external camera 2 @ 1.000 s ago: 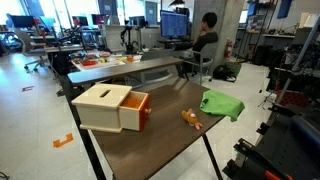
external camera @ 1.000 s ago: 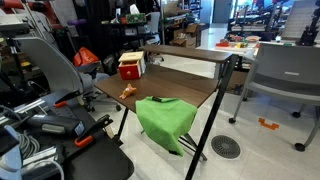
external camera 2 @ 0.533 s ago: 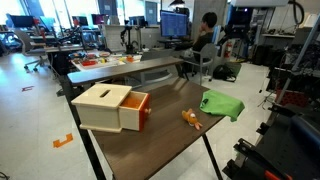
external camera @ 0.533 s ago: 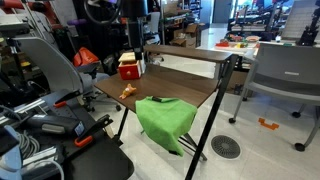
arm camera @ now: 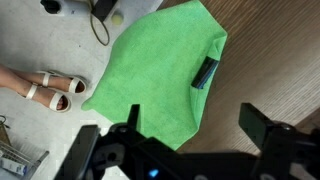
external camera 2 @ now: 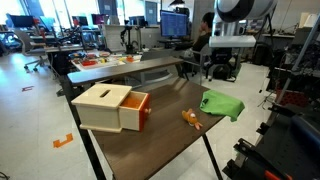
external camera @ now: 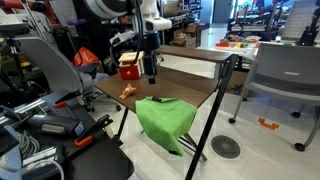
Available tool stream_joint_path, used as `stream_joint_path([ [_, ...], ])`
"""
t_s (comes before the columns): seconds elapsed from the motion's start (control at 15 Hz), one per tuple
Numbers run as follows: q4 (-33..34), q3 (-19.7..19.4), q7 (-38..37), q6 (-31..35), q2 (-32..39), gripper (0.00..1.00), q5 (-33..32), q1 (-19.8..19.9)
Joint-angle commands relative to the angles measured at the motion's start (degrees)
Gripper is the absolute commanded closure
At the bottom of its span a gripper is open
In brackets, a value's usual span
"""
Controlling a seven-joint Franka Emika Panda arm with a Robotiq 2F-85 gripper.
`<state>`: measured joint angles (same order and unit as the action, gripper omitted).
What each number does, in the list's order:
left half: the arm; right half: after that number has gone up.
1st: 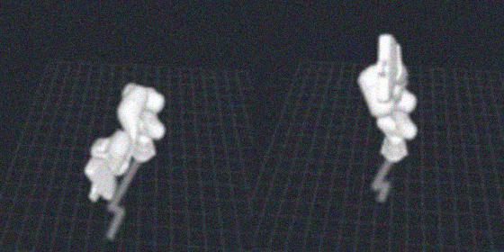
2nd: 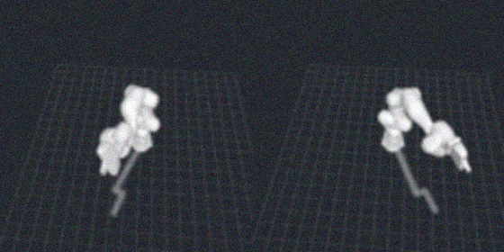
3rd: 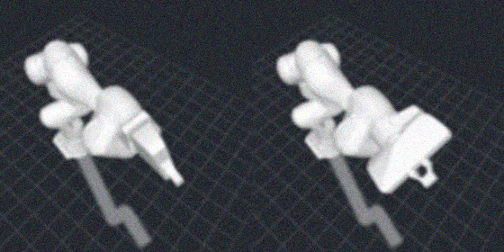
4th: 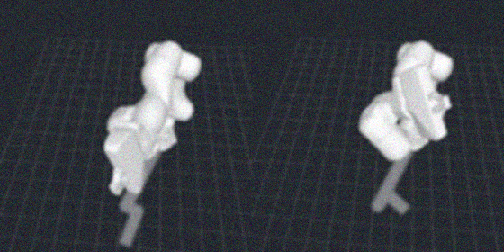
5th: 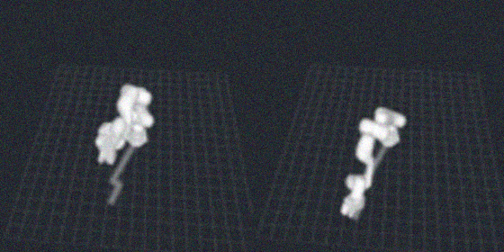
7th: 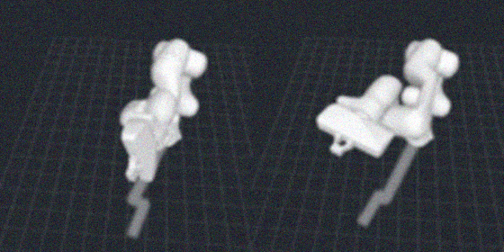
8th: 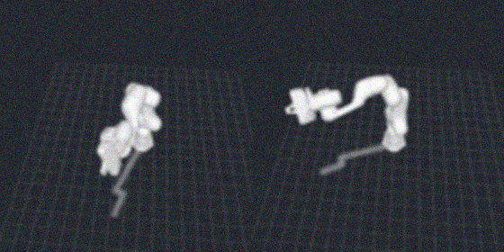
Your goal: Fold the green towel on the towel
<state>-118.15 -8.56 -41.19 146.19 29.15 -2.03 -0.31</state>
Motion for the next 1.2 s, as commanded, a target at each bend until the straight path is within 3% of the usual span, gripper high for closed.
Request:
stream_joint_path([
  [0.0, 1.5, -2.1, -2.5, 3.3, 4.1, 0.00, 0.4, -2.6],
  [0.33, 2.4, -1.9, -3.8, 6.9, 8.2, 0.00, 2.4, -3.0],
  [1.13, 10.4, -1.1, -3.5, 7.5, 17.8, 0.00, 9.0, -2.6],
])
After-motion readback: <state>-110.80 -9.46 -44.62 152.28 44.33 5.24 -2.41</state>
